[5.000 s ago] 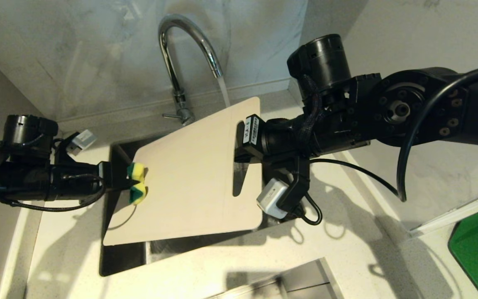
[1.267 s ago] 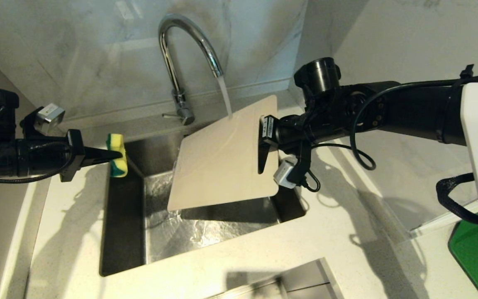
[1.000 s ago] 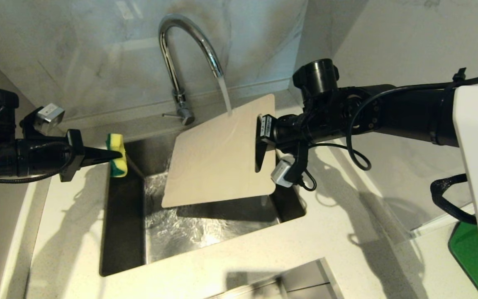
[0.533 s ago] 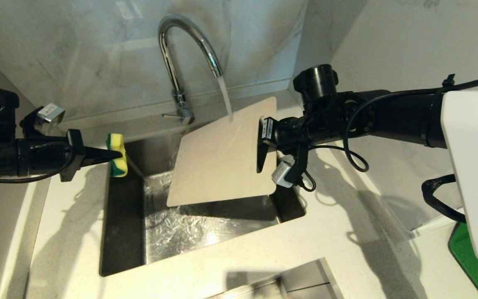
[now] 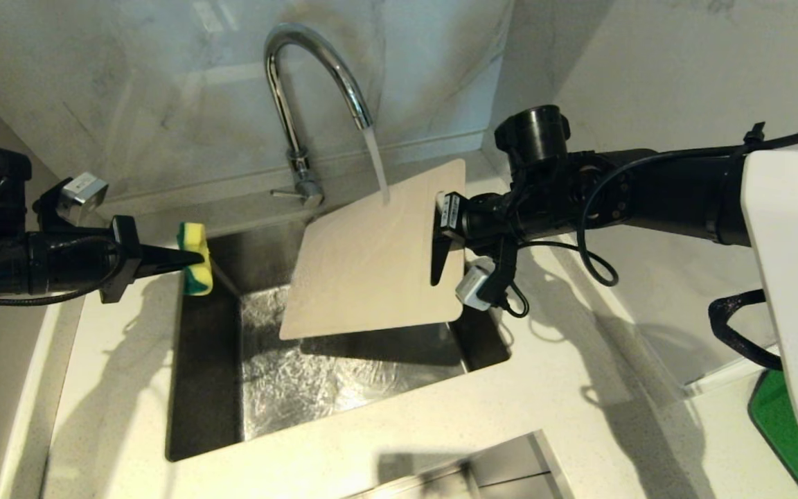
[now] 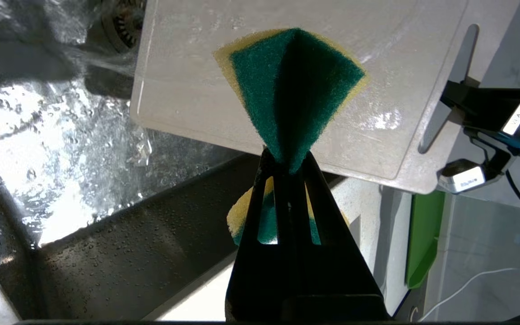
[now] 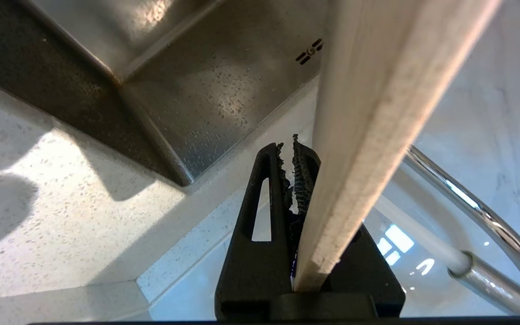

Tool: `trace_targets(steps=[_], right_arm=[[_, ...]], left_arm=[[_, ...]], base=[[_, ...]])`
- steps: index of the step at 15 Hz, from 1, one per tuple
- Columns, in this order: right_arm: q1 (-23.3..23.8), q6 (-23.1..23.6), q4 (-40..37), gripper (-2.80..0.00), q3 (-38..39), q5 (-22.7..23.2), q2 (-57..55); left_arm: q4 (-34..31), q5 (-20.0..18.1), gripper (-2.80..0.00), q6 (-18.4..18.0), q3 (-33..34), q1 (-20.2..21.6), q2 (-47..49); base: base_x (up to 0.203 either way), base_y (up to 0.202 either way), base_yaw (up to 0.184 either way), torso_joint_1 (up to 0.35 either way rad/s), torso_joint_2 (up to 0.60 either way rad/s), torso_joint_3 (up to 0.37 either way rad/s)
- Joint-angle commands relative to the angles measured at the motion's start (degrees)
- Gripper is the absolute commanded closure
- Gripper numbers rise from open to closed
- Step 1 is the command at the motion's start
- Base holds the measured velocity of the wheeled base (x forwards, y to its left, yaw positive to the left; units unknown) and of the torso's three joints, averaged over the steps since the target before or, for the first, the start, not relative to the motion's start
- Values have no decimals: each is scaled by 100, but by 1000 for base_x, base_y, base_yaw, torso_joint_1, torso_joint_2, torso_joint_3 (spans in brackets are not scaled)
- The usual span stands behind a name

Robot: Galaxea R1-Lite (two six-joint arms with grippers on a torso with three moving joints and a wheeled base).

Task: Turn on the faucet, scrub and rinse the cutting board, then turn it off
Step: Scrub the cutting board underwater

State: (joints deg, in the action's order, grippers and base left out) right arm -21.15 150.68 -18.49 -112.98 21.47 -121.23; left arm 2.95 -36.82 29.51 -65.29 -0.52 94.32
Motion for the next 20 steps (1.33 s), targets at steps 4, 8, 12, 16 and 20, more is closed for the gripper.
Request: trace_targets(steps=[4, 8, 12, 16, 20], right_arm=[[-478, -132, -11, 0, 412, 3, 321], [-849, -234, 12, 0, 723, -34, 537], [-1082, -353, 44, 0, 1049, -45, 764], [-1085, -356, 48, 0, 1255, -40, 1063], [-1085, -364, 64, 0, 1503, -37, 1282]], left_arm=[[-32, -19, 0, 28, 8, -27, -10], [-25, -19, 0, 188, -100, -165, -94], [-83, 190, 0, 297, -547, -1125, -25], [-576, 704, 0, 281, -1564, -1771, 628], [-848, 888, 0, 33, -2107, -1920, 1095]], base=[[0, 0, 0, 0, 0, 0], [0, 0, 0, 0, 0, 0], [0, 0, 0, 0, 0, 0], [0, 0, 0, 0, 0, 0], [0, 0, 0, 0, 0, 0]])
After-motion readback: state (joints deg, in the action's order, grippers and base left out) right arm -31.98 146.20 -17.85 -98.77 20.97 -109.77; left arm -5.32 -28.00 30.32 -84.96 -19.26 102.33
